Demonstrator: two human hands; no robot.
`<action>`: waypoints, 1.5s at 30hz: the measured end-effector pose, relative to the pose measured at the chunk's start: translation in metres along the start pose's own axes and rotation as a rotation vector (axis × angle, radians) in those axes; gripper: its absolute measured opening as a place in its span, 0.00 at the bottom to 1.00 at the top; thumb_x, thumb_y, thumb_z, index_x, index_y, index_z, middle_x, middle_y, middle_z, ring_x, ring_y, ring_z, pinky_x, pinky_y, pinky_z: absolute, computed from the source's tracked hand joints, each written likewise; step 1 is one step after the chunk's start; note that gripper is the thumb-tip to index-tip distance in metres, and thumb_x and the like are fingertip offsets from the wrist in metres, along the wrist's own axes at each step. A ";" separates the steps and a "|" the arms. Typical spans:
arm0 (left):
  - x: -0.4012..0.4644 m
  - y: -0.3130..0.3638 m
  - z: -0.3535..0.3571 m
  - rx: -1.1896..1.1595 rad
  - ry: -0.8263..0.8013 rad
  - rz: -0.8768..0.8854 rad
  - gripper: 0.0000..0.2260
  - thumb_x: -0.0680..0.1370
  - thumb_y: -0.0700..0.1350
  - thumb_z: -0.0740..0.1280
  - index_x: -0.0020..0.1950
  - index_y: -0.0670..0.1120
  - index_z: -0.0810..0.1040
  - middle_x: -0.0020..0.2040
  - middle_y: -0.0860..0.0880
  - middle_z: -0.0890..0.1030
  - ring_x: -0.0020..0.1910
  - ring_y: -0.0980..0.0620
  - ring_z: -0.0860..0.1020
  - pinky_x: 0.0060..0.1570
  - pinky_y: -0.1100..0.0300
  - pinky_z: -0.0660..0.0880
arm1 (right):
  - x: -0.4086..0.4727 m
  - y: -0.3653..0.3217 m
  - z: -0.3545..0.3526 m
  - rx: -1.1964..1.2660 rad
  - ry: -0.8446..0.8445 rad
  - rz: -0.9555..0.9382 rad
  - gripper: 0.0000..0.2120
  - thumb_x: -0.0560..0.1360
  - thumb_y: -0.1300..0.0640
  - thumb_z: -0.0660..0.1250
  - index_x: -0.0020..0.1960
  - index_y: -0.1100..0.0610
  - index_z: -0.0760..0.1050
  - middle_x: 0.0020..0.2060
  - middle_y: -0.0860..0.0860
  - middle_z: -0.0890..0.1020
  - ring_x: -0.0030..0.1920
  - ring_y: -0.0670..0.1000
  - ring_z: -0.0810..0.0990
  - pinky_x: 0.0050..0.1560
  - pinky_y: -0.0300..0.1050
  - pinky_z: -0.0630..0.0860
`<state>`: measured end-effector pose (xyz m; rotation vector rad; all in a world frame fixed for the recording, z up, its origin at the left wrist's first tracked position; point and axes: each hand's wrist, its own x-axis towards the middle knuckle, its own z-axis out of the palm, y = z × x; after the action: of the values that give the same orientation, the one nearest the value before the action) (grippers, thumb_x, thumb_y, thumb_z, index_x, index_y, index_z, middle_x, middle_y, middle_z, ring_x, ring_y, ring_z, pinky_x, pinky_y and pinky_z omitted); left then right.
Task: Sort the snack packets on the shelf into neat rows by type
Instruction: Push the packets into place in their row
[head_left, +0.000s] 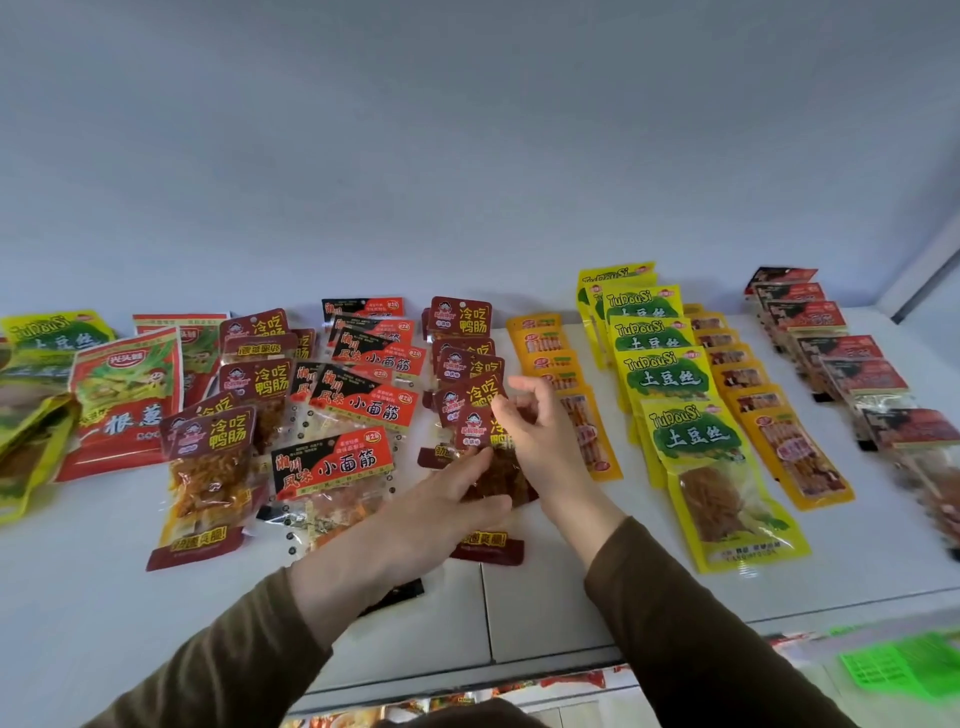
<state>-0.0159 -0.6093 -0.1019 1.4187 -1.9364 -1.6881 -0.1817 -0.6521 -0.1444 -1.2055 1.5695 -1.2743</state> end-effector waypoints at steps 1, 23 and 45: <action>-0.001 0.001 0.000 -0.023 0.009 0.009 0.32 0.81 0.60 0.64 0.83 0.60 0.53 0.79 0.63 0.58 0.77 0.58 0.59 0.75 0.57 0.56 | 0.001 0.001 -0.001 -0.016 -0.001 0.003 0.15 0.81 0.54 0.67 0.66 0.51 0.71 0.54 0.46 0.78 0.56 0.45 0.79 0.57 0.46 0.79; 0.052 0.006 -0.016 -0.216 0.316 0.094 0.36 0.77 0.50 0.65 0.82 0.60 0.52 0.82 0.53 0.52 0.81 0.47 0.53 0.78 0.41 0.57 | 0.000 -0.002 0.012 0.109 -0.025 0.081 0.21 0.85 0.47 0.58 0.77 0.49 0.64 0.70 0.48 0.73 0.69 0.47 0.73 0.56 0.33 0.73; 0.100 0.061 -0.058 -0.590 0.491 -0.008 0.16 0.83 0.46 0.61 0.70 0.43 0.70 0.56 0.40 0.84 0.43 0.48 0.87 0.32 0.59 0.81 | 0.114 -0.049 0.025 -0.204 -0.132 0.027 0.24 0.83 0.64 0.55 0.78 0.56 0.64 0.72 0.53 0.73 0.71 0.52 0.71 0.64 0.41 0.70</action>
<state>-0.0590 -0.7295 -0.0724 1.4129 -1.0612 -1.5375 -0.1782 -0.7714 -0.1012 -1.3612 1.6423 -1.0150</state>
